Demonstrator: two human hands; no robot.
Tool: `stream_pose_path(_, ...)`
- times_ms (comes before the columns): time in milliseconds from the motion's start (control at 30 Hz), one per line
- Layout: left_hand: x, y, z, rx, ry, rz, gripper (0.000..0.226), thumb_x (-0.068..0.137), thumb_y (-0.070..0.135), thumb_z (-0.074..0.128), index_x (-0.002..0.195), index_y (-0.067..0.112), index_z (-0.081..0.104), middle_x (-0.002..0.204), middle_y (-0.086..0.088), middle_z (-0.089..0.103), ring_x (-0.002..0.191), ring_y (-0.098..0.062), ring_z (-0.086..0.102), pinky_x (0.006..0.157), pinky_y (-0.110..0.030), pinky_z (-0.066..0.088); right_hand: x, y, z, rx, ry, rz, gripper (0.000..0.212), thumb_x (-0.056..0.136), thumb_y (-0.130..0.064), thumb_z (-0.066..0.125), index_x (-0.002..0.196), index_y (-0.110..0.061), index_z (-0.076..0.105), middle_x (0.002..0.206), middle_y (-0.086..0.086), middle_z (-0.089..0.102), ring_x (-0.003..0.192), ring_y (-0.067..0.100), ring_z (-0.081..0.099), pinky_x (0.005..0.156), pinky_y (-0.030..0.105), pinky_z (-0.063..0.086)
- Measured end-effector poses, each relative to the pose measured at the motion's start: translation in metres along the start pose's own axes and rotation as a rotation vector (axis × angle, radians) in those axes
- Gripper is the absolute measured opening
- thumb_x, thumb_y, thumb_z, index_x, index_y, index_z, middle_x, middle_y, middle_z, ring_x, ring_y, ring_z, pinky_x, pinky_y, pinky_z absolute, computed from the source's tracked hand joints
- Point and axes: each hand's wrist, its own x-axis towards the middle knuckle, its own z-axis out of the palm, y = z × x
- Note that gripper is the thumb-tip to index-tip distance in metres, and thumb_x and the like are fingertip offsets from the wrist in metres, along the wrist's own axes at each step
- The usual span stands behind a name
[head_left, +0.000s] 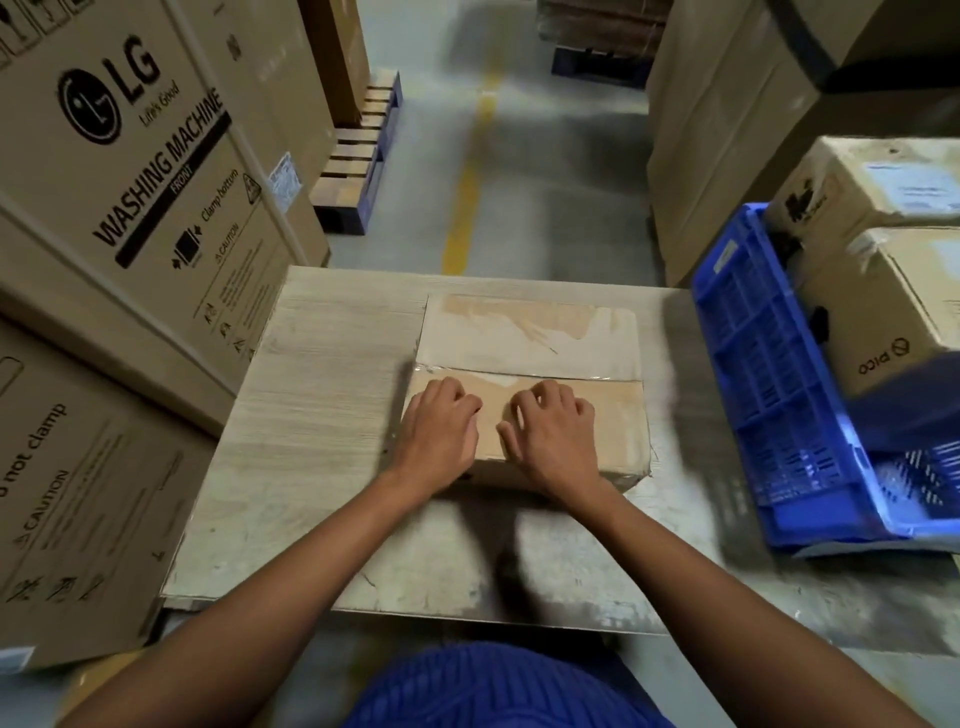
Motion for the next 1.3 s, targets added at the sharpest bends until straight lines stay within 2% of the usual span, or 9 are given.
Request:
stream_pose_path(67,0.008,0.0,-0.001,0.058,-0.177,-0.043,0.052,0.094,0.031,0.034,0.141,0.016,0.052,0.153,-0.019,0.039,0.144,-0.037,0.034,0.117,-0.05,0.031,0.009,-0.003,0.003,-0.012,-0.142,-0.045,0.048,0.098,-0.047,0.037,0.13,-0.017,0.056,0.141,0.014,0.05,0.133,0.036,0.045,0.1,0.051,0.038)
stream_pose_path(167,0.011,0.001,0.002,0.193,-0.375,-0.073,0.075,0.092,0.049,0.002,0.159,0.019,0.017,0.168,-0.01,0.005,0.155,-0.025,0.002,0.125,-0.043,0.003,0.014,-0.004,0.009,0.01,-0.318,-0.063,0.071,0.098,-0.051,0.009,0.158,-0.019,0.029,0.167,0.012,0.018,0.155,0.033,0.013,0.12,0.056,0.016)
stream_pose_path(400,0.059,-0.001,-0.004,0.27,-0.215,-0.007,0.034,0.098,0.04,0.043,0.12,0.018,0.056,0.125,-0.005,0.051,0.115,-0.025,0.045,0.097,-0.04,0.038,0.042,0.008,-0.012,-0.081,-0.28,-0.17,0.057,0.093,-0.064,0.029,0.129,-0.024,0.049,0.137,0.007,0.047,0.12,0.029,0.045,0.091,0.048,0.037)
stream_pose_path(533,0.079,-0.01,0.008,0.081,-0.292,-0.051,0.042,0.102,0.036,0.042,0.138,0.015,0.043,0.163,-0.013,0.018,0.152,-0.031,0.012,0.124,-0.044,0.013,0.071,0.019,-0.016,-0.127,-0.336,-0.107,0.076,0.088,-0.081,0.028,0.138,-0.025,0.041,0.144,0.012,0.039,0.129,0.03,0.037,0.097,0.052,0.035)
stream_pose_path(700,0.088,-0.015,0.013,0.146,-0.393,-0.071,0.066,0.105,0.046,0.027,0.16,0.022,0.001,0.168,-0.006,-0.009,0.154,-0.025,-0.011,0.125,-0.043,-0.004,0.065,0.028,0.005,-0.112,-0.448,-0.051,0.092,0.087,-0.085,0.002,0.16,-0.03,-0.012,0.164,0.008,-0.025,0.151,0.033,-0.025,0.119,0.065,-0.009)
stream_pose_path(800,0.095,-0.004,0.011,0.201,-0.423,-0.111,0.067,0.103,0.046,0.032,0.16,0.022,0.005,0.168,-0.009,-0.001,0.154,-0.031,-0.001,0.124,-0.048,0.003,0.071,0.031,-0.001,-0.105,-0.472,-0.078,0.094,0.084,-0.085,0.004,0.161,-0.031,-0.004,0.167,0.008,-0.016,0.154,0.034,-0.015,0.12,0.064,-0.002)
stream_pose_path(967,0.119,0.024,0.01,0.118,-0.457,-0.116,0.067,0.099,0.046,0.044,0.158,0.026,0.019,0.167,-0.01,0.003,0.153,-0.033,-0.001,0.123,-0.055,0.006,0.084,0.072,-0.027,0.131,-0.294,0.023,0.08,0.081,-0.073,0.031,0.141,-0.026,0.053,0.154,0.005,0.04,0.141,0.029,0.037,0.108,0.047,0.031)
stream_pose_path(1133,0.106,0.046,0.041,0.16,-0.488,0.05,0.063,0.105,0.053,0.017,0.159,0.031,-0.006,0.166,0.002,-0.02,0.151,-0.024,-0.022,0.121,-0.056,-0.009,0.057,0.09,-0.01,-0.056,-0.294,0.075,0.067,0.104,-0.055,0.019,0.162,-0.023,0.01,0.17,0.003,-0.003,0.156,0.021,-0.004,0.125,0.049,0.0)
stream_pose_path(1300,0.11,0.045,0.041,0.172,-0.508,0.031,0.064,0.103,0.058,0.012,0.158,0.033,-0.01,0.165,0.002,-0.023,0.151,-0.024,-0.024,0.121,-0.058,-0.008,0.07,0.1,-0.018,-0.056,-0.403,0.047,0.067,0.106,-0.054,0.023,0.162,-0.024,0.003,0.169,0.002,-0.01,0.156,0.02,-0.009,0.124,0.047,-0.004)
